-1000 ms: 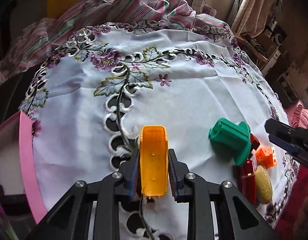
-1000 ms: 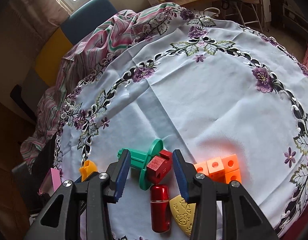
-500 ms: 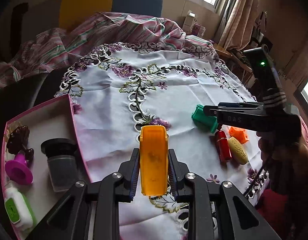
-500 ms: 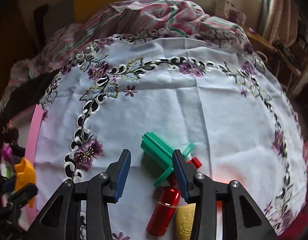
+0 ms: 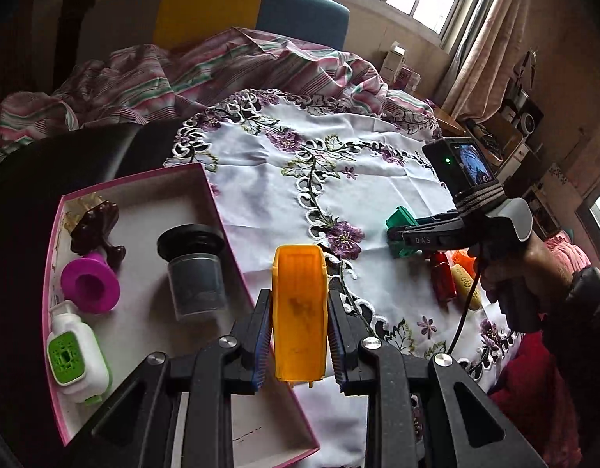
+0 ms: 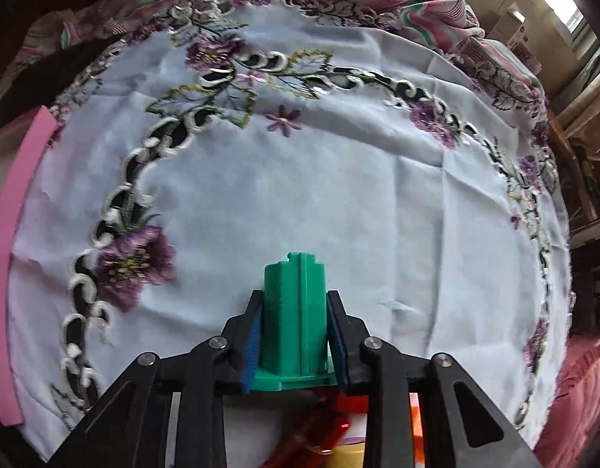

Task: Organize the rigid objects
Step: 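Carry the orange clip over the tray with the left gripper while the right gripper holds the green piece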

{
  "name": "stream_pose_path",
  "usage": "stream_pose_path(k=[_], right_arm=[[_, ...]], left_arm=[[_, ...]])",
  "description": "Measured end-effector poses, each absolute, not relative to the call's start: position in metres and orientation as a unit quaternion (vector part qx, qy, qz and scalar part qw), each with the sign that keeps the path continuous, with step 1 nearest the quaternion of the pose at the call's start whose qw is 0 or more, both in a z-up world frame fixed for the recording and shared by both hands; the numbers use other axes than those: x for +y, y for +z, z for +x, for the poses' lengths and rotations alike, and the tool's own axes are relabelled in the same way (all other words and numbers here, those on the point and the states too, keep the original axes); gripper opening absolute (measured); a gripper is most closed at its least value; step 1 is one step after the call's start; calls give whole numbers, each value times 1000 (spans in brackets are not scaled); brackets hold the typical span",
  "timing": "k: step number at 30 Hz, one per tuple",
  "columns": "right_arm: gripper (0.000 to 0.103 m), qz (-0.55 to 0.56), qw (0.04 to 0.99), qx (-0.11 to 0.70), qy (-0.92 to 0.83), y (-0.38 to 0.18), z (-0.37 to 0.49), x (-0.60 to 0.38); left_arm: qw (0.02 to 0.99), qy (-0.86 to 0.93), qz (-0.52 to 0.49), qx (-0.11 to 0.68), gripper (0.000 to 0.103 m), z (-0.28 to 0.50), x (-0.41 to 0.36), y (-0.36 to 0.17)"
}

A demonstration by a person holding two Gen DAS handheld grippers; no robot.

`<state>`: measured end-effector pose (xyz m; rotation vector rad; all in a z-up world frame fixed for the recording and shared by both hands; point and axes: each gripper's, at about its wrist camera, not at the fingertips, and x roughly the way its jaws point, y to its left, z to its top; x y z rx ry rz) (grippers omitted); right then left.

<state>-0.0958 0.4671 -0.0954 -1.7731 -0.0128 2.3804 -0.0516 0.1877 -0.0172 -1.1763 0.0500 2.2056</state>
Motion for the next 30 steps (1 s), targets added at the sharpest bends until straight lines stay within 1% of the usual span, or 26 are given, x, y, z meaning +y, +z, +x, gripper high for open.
stream_pose_path(k=[2, 7, 9, 12, 18, 24, 30], right_arm=[[30, -584, 79, -13, 808, -93, -89, 450], [30, -577, 29, 1, 816, -100, -69, 411], [30, -568, 40, -7, 822, -102, -64, 403], [30, -563, 42, 15, 826, -102, -61, 407], [30, -554, 34, 20, 832, -100, -62, 406], [31, -553, 38, 11, 832, -94, -65, 404], [30, -547, 41, -12, 836, -93, -63, 397]], left_arm=[[306, 842, -444, 17, 27, -51, 177, -17], [277, 850, -448, 5, 27, -51, 143, -21], [261, 854, -450, -2, 27, -52, 126, -23], [234, 863, -449, -8, 27, -51, 100, -27], [181, 877, -446, -15, 27, -45, 59, -31], [152, 891, -429, -7, 27, -35, 45, -25], [149, 898, -414, 4, 27, -31, 47, -15]])
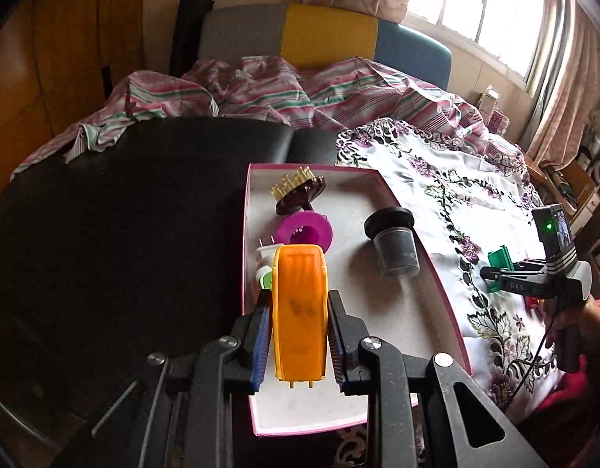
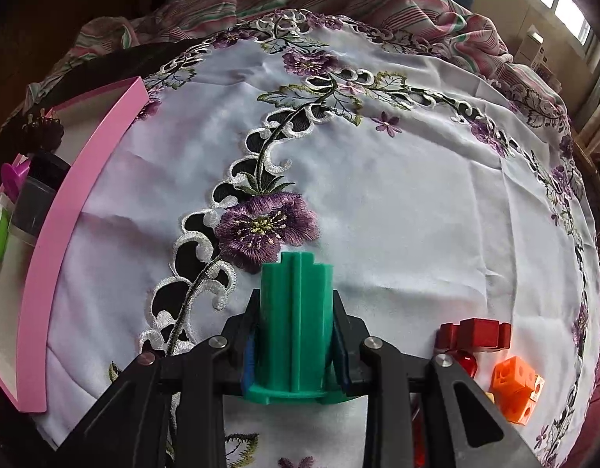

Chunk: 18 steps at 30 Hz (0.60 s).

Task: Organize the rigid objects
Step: 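Carry the orange clip over the tray with the left gripper while the right gripper holds the green piece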

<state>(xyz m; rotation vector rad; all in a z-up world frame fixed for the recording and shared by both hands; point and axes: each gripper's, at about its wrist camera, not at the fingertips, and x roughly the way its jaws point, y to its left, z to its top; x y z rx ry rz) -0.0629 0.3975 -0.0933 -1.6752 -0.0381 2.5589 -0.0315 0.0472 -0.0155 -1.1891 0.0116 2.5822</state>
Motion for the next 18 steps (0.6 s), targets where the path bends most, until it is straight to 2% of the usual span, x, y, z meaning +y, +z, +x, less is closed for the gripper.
stream_pose_path(k=[11, 18], right_arm=[[30, -543, 41, -33, 838, -94, -61, 393], [30, -542, 40, -41, 838, -94, -60, 391]], left_arm=[[166, 900, -403, 25, 27, -36, 67, -8], [205, 885, -418, 1, 27, -52, 84, -11]])
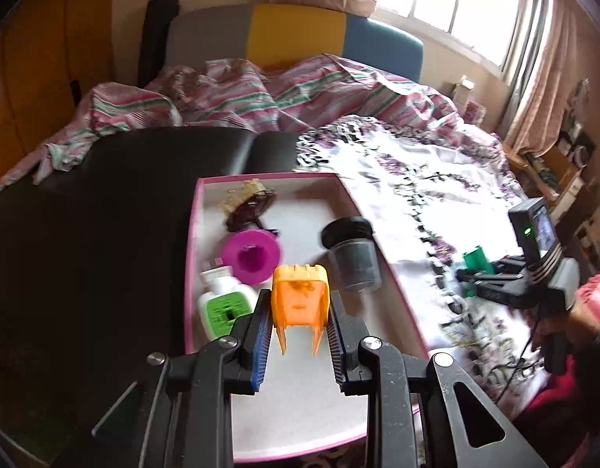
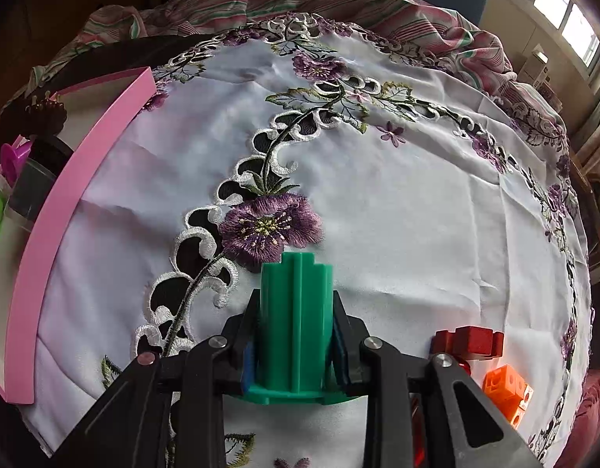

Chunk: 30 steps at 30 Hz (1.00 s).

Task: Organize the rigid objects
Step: 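Carry the orange clip over the tray with the left gripper while the right gripper holds the green piece, then lower the orange clip into the tray and open the left gripper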

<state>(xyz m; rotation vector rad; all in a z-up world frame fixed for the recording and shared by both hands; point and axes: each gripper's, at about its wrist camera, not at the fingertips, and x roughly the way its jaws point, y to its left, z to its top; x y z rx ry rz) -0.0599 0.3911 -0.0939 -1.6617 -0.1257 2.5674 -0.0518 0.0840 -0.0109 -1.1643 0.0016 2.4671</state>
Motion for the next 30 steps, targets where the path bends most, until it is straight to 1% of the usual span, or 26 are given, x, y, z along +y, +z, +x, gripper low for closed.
stream_pose_path(k=[6, 13, 20, 24, 26, 28, 30], right_arm=[[30, -541, 42, -49, 838, -94, -60, 389], [30, -541, 41, -57, 838, -93, -61, 387], [30, -541, 40, -62, 838, -93, -61, 387], [30, -541, 38, -64, 838, -92, -62, 387], [30, -541, 37, -65, 838, -92, -62, 387], [30, -541, 36, -64, 838, -92, -63, 387], [30, -541, 36, -63, 838, -92, -63, 388]], left_arm=[[234, 873, -426, -41, 27, -86, 96, -8], [237, 866, -438, -46, 27, -130, 116, -13], [212, 850, -481, -34, 27, -170, 130, -44], [202, 847, -490, -35, 27, -174, 129, -55], [200, 847, -491, -41, 34, -173, 125, -56], [199, 850, -485, -46, 47, -170, 123, -55], [197, 856, -477, -41, 51, -166, 122, -51]])
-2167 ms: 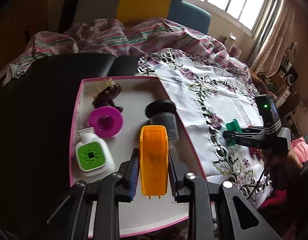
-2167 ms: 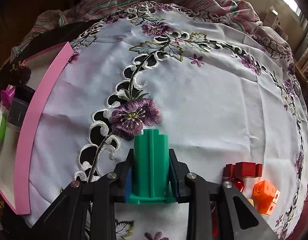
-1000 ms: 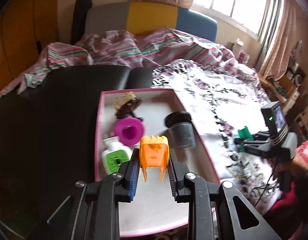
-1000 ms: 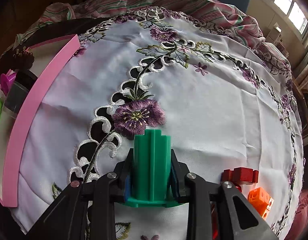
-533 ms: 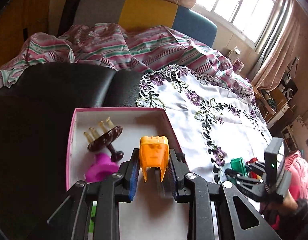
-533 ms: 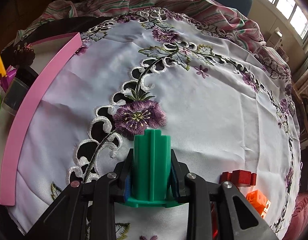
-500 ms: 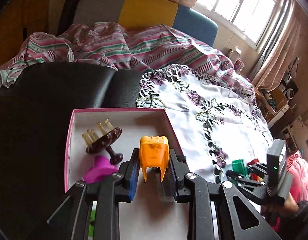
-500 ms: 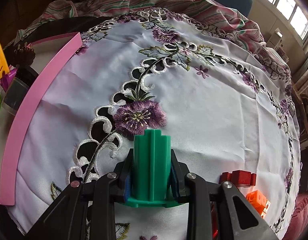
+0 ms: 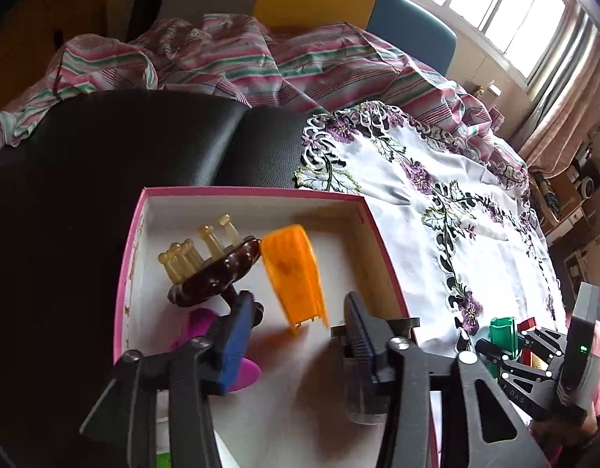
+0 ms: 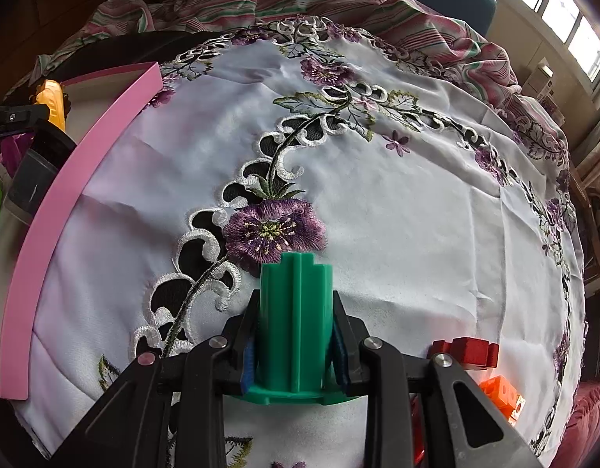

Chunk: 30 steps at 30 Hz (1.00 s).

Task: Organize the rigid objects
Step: 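Lower the orange clip into the tray and open the left gripper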

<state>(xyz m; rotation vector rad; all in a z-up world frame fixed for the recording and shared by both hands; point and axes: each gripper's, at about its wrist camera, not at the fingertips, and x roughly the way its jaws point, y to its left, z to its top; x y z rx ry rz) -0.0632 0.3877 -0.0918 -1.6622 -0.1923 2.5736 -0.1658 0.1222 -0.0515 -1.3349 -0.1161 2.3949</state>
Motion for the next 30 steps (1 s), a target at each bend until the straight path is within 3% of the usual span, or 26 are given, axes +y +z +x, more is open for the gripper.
stream_pose_path(k=[30], right_arm=[[30, -532, 39, -73, 843, -94, -62, 384]], left_arm=[[140, 905, -401, 16, 59, -48, 81, -12]])
